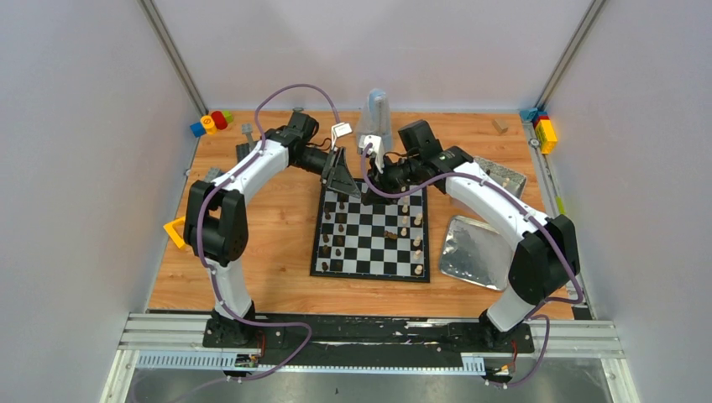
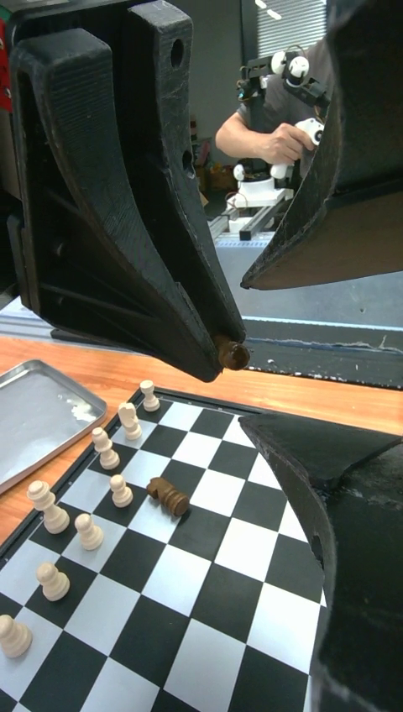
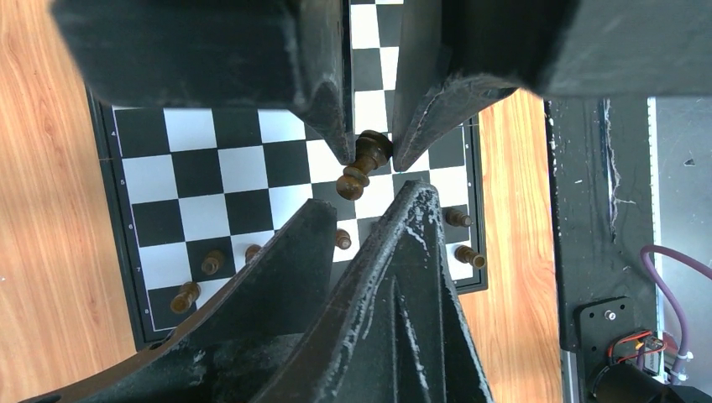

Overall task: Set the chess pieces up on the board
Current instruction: Pick up the chess piece from the chessboard, then place the chess piece on the chessboard.

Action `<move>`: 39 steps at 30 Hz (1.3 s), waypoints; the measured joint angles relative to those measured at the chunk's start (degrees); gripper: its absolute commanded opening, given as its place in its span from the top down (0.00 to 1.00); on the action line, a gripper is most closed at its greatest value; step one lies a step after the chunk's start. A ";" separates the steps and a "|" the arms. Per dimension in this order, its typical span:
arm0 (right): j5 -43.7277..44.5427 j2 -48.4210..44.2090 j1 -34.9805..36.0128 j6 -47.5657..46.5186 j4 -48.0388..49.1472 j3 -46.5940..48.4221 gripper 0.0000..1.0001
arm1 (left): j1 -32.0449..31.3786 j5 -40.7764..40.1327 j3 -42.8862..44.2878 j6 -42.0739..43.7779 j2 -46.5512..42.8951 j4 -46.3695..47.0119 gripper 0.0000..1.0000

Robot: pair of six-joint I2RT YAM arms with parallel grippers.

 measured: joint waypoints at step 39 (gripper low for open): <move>1.66 0.00 1.16 0.44 0.33 -0.07 1.00 | -0.39 1.53 0.42 -5.20 1.84 2.34 0.66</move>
